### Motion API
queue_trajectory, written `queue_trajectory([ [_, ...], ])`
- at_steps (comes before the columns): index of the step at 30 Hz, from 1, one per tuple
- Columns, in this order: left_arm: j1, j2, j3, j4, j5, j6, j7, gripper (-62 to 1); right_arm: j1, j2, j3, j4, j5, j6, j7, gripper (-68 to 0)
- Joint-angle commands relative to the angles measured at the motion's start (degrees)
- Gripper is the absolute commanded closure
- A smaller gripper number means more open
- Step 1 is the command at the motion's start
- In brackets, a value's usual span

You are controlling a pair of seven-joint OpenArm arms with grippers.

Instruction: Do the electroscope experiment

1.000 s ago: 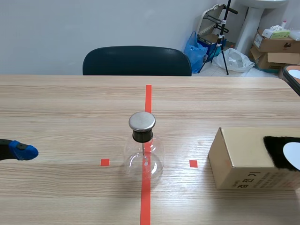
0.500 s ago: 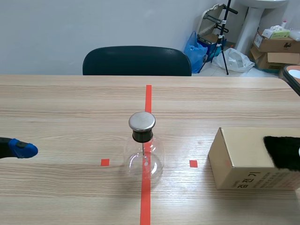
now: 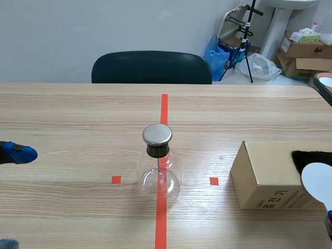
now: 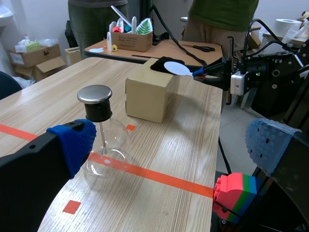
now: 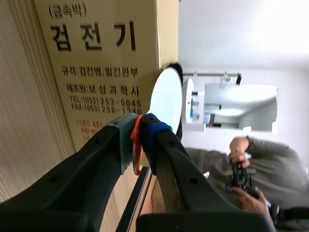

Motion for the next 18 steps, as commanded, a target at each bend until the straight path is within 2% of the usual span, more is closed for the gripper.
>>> queue_trajectory([
  [1,0.11,0.13,-0.48,0.39,-0.55,-0.07,-0.57,-62.3,0.17,0.39,0.48,0.72,0.79,-3.06,-6.38,-1.7],
  [2,0.11,0.13,-0.48,0.39,-0.52,0.07,-0.57,-62.3,0.20,0.33,0.61,0.72,0.70,-3.06,-9.31,-1.7],
  [3,0.11,0.13,-0.48,0.39,-0.52,0.07,-0.48,-62.3,0.35,0.33,0.72,0.72,0.63,-3.06,-9.68,-1.7],
  [7,0.11,0.13,-0.48,0.39,-0.63,0.09,-0.42,-62.3,0.81,0.35,0.72,1.09,0.24,-3.06,-0.42,-1.8],
  [8,0.11,0.13,-0.48,0.39,-0.70,0.11,-0.44,-62.3,0.61,0.33,0.72,1.22,0.28,-3.06,-0.31,-1.8],
  [12,0.11,0.13,-0.48,0.39,-0.74,1.03,-0.39,-62.3,0.22,-0.17,1.09,1.22,0.02,-3.06,-11.32,-1.7],
  [14,0.11,0.13,-0.48,0.39,-0.85,1.01,-0.39,-62.3,0.48,-0.13,1.05,1.31,-1.14,-3.06,-8.31,-1.7],
  [16,0.11,0.13,-0.48,0.39,-0.87,1.01,-0.39,-62.3,0.50,-0.13,0.94,2.16,-1.46,-3.06,-1.05,-1.7],
  [17,0.11,0.13,-0.48,0.39,-0.90,1.01,-0.39,-62.3,0.44,-0.15,0.87,2.75,-1.40,-3.06,0.44,-1.7],
  [18,0.11,0.13,-0.48,0.39,-0.90,1.01,-0.39,-62.3,0.26,-0.17,0.83,3.30,-1.03,-3.06,-0.50,-1.7],
])
